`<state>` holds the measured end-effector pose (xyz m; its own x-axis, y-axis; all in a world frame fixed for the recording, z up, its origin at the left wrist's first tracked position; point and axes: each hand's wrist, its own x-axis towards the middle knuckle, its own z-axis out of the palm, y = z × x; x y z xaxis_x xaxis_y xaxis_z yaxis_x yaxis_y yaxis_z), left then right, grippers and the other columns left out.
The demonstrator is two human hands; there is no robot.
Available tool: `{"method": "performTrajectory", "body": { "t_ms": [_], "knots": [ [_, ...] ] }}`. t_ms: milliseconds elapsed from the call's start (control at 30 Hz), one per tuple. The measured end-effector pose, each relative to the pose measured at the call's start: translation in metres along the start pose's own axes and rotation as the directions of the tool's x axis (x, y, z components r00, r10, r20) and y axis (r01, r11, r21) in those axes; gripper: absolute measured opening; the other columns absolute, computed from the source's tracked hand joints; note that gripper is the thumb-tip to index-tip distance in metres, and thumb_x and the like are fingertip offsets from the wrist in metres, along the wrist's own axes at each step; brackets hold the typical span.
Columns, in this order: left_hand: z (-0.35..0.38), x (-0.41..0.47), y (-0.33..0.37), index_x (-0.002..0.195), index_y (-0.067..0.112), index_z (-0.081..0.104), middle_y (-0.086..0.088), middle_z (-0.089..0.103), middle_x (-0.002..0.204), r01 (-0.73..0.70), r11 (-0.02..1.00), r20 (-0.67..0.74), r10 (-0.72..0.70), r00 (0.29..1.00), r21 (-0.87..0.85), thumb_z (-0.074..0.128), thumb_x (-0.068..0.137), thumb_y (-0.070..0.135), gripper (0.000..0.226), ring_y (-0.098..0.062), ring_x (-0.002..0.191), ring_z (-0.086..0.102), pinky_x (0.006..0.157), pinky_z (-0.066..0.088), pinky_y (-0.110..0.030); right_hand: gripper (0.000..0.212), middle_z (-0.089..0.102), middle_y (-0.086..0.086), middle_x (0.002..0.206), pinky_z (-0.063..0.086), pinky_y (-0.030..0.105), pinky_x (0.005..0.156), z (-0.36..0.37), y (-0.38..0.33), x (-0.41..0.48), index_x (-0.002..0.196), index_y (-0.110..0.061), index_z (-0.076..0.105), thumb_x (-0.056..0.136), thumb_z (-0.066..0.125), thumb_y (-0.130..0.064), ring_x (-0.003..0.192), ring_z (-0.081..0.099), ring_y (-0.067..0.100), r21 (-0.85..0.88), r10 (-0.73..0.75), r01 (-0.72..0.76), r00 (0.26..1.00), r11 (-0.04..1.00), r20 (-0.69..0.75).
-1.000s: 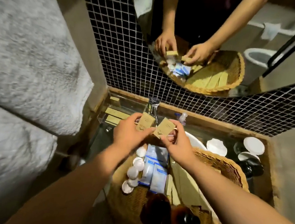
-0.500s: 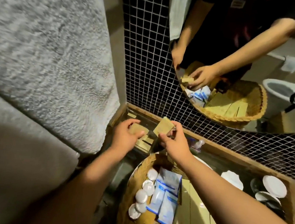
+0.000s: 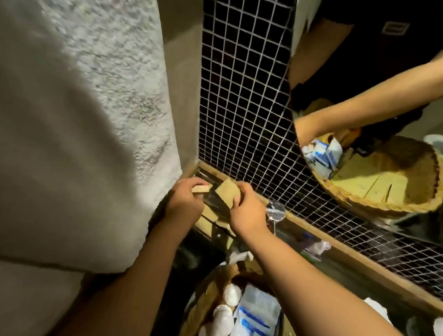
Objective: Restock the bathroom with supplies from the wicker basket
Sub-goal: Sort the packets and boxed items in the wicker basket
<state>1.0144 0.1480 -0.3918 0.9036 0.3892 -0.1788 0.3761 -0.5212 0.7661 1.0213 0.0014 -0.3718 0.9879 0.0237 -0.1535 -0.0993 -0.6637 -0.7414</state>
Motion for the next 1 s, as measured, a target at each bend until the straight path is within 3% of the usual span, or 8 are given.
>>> {"method": "performTrajectory", "body": {
  "t_ms": [100, 200, 367, 500, 667, 767, 900, 1000],
  "knots": [
    [0.010, 0.023, -0.005, 0.120, 0.034, 0.066, -0.001, 0.060, 0.127, -0.111, 0.958, 0.034, 0.106, 0.994, 0.264, 0.059, 0.093, 0.013, 0.035, -0.027, 0.115, 0.055, 0.098, 0.045, -0.034, 0.041, 0.065, 0.010, 0.122, 0.047, 0.038, 0.101, 0.017, 0.005, 0.013, 0.133, -0.016, 0.054, 0.093, 0.056, -0.008, 0.115, 0.059, 0.028, -0.028, 0.022, -0.021, 0.999, 0.999, 0.026],
    [0.016, 0.035, -0.019, 0.122, 0.037, 0.063, 0.000, 0.056, 0.128, -0.231, 0.882, 0.060, 0.226, 0.972, 0.411, 0.066, 0.090, 0.022, 0.035, -0.030, 0.105, 0.054, 0.090, 0.043, -0.035, 0.037, 0.062, -0.001, 0.118, 0.048, 0.032, 0.098, 0.032, 0.015, 0.017, 0.126, -0.022, 0.054, 0.091, 0.061, -0.012, 0.109, 0.060, 0.017, -0.025, 0.004, -0.005, 0.999, 1.000, -0.050],
    [0.026, 0.050, -0.025, 0.096, 0.039, 0.064, -0.006, 0.062, 0.104, -0.038, 0.980, 0.061, 0.026, 0.998, 0.194, 0.066, 0.076, 0.049, 0.022, -0.033, 0.098, 0.061, 0.088, 0.053, -0.045, 0.029, 0.054, -0.003, 0.119, 0.045, 0.030, 0.091, 0.043, 0.023, 0.028, 0.124, -0.027, 0.054, 0.096, 0.056, -0.020, 0.099, 0.053, 0.010, -0.133, -0.145, 0.132, 0.985, 0.982, -0.093],
    [0.038, 0.059, -0.031, 0.098, 0.041, 0.058, -0.004, 0.066, 0.111, 0.015, 0.986, 0.130, -0.037, 0.991, 0.165, 0.064, 0.089, 0.038, 0.012, -0.017, 0.078, 0.061, 0.068, 0.048, -0.023, 0.036, 0.053, 0.002, 0.126, 0.046, 0.037, 0.095, 0.046, 0.028, 0.040, 0.130, -0.025, 0.055, 0.094, 0.057, -0.021, 0.108, 0.057, 0.021, -0.151, -0.110, 0.097, 0.991, 0.984, -0.081],
    [0.044, 0.062, -0.052, 0.114, 0.030, 0.069, 0.004, 0.068, 0.112, -0.210, 0.933, 0.092, 0.191, 0.977, 0.293, 0.059, 0.093, 0.037, 0.024, -0.024, 0.109, 0.061, 0.081, 0.041, -0.020, 0.050, 0.052, 0.005, 0.130, 0.048, 0.035, 0.095, 0.058, 0.039, 0.047, 0.133, -0.021, 0.057, 0.086, 0.065, -0.004, 0.109, 0.058, 0.025, -0.188, -0.078, 0.077, 0.997, 0.979, 0.004],
    [0.046, 0.060, -0.051, 0.147, 0.044, 0.038, -0.002, 0.033, 0.154, -0.283, 0.690, 0.232, 0.169, 0.958, 0.666, 0.058, 0.093, 0.024, 0.061, -0.028, 0.139, 0.032, 0.112, 0.027, -0.039, 0.056, 0.046, 0.004, 0.134, 0.049, 0.032, 0.096, 0.062, 0.042, 0.051, 0.137, -0.021, 0.055, 0.086, 0.066, -0.002, 0.109, 0.058, 0.025, -0.197, -0.055, 0.063, 0.997, 0.978, 0.048],
    [0.049, 0.041, -0.066, 0.158, 0.037, 0.011, -0.002, 0.005, 0.166, -0.337, 0.663, 0.232, 0.245, 0.941, 0.668, 0.058, 0.091, 0.021, 0.083, -0.028, 0.151, 0.004, 0.121, 0.010, -0.046, 0.064, 0.040, 0.003, 0.139, 0.049, 0.034, 0.100, 0.068, 0.045, 0.044, 0.143, -0.023, 0.048, 0.084, 0.071, -0.009, 0.110, 0.059, 0.026, -0.236, -0.085, 0.111, 0.990, 0.966, 0.114],
    [0.053, 0.021, -0.080, 0.150, 0.034, 0.037, -0.006, 0.027, 0.161, -0.417, 0.602, 0.238, 0.357, 0.903, 0.681, 0.062, 0.086, 0.023, 0.070, -0.031, 0.147, 0.020, 0.115, 0.022, -0.048, 0.058, 0.048, 0.007, 0.138, 0.044, 0.033, 0.103, 0.067, 0.048, 0.035, 0.140, -0.016, 0.052, 0.085, 0.065, -0.007, 0.120, 0.056, 0.028, -0.199, -0.040, 0.057, 0.995, 0.978, 0.092]
  ]
}}
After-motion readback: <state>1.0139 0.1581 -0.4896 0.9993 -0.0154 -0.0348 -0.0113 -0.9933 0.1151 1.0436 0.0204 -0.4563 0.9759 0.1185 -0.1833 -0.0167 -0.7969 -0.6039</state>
